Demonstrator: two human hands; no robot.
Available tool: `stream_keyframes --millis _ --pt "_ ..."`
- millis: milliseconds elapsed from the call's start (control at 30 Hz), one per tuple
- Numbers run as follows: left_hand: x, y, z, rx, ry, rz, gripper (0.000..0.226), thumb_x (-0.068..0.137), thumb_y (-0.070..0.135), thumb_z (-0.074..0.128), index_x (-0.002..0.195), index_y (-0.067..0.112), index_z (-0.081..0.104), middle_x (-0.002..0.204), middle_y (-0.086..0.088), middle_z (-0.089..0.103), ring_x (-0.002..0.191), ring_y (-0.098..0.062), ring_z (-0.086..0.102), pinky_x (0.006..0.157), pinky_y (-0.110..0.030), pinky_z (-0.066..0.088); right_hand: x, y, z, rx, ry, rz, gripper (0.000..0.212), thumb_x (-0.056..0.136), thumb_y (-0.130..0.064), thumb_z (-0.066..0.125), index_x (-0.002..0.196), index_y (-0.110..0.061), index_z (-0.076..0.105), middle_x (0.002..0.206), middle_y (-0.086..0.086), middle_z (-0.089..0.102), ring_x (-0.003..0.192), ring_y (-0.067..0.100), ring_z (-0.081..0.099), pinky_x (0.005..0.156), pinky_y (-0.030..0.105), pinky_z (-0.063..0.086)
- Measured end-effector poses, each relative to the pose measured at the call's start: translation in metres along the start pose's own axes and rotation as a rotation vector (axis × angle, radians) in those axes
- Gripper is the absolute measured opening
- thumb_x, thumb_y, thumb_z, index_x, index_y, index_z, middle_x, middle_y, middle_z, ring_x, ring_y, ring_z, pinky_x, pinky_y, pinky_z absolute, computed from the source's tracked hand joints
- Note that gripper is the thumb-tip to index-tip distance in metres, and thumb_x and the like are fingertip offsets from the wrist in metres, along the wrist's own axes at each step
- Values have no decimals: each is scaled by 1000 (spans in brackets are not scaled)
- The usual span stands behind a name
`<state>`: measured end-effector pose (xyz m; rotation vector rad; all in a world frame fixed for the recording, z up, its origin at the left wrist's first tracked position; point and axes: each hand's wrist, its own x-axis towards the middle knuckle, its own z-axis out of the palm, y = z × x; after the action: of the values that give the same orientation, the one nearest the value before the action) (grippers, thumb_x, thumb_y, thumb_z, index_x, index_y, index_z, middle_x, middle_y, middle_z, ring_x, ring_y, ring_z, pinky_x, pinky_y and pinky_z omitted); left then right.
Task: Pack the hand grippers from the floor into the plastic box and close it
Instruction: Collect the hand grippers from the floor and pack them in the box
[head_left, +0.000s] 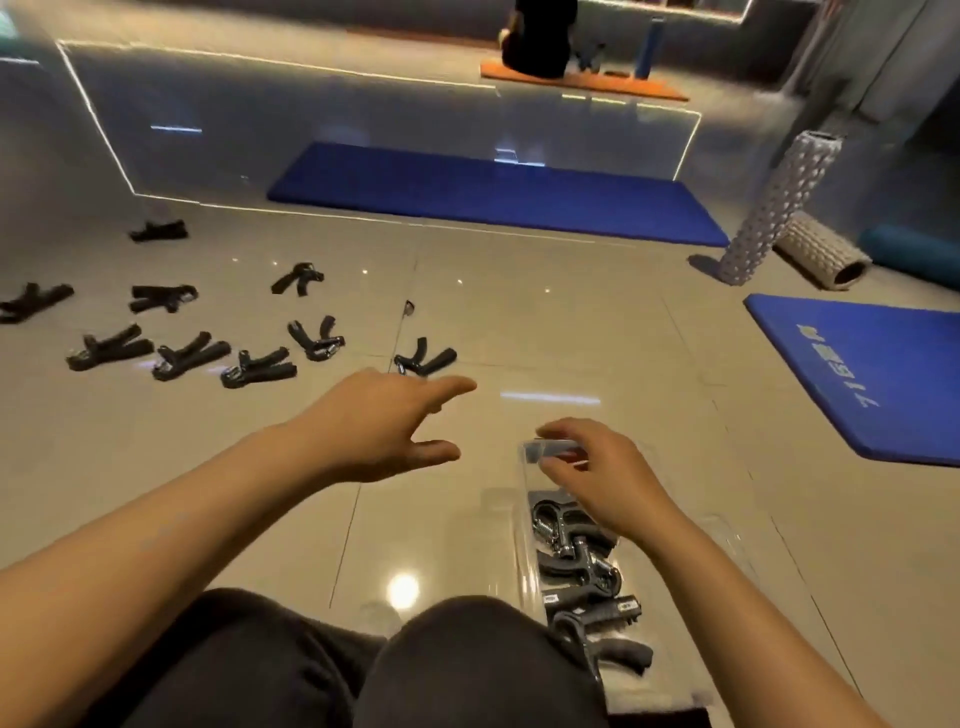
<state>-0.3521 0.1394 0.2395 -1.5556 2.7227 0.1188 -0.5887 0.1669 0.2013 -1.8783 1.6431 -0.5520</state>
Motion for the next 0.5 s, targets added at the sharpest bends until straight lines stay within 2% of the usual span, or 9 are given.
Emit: stream_keyframes --millis 67,100,200,300,400,500 --pt "-29 4 -10 -177 126 -136 63 86 59 49 141 41 26 121 13 57 97 -8 56 86 -29 48 0 -53 -1 18 4 -81 32 89 -28 61 121 -27 58 122 -8 58 97 8 59 86 28 49" --pt "-43 5 -10 -214 135 -173 59 86 59 50 139 42 29 116 14 58 92 -6 56 83 -28 49 -2 -74 0 18 4 -113 33 89 -30 61 121 -27 58 121 -8 58 96 8 59 85 28 49" --pt "-70 -11 0 -152 23 -225 48 87 56 51 130 38 43 104 13 63 91 -9 57 82 -31 51 -10 -114 7 -35 -9 -174 32 90 -34 59 121 -27 58 120 -9 59 94 8 59 84 27 49" --pt "-76 -31 1 -111 18 -294 44 88 55 50 128 34 47 103 10 64 96 -12 58 82 -33 50 -14 -128 8 -79 -36 -182 31 90 -36 58 120 -28 59 118 -10 60 92 6 58 81 24 48" --pt "-78 -36 2 -124 13 -283 44 89 56 48 127 35 46 103 11 63 93 -9 57 76 -26 47 -6 -130 11 -138 -41 -172 31 90 -37 58 120 -29 58 119 -10 59 93 6 58 82 24 49" --pt "-79 -48 4 -172 -26 -295 43 89 57 48 126 36 47 102 13 63 89 -5 57 76 -22 47 16 -131 28 -171 44 -173 34 91 -39 56 123 -29 55 123 -10 57 102 8 56 86 27 49"
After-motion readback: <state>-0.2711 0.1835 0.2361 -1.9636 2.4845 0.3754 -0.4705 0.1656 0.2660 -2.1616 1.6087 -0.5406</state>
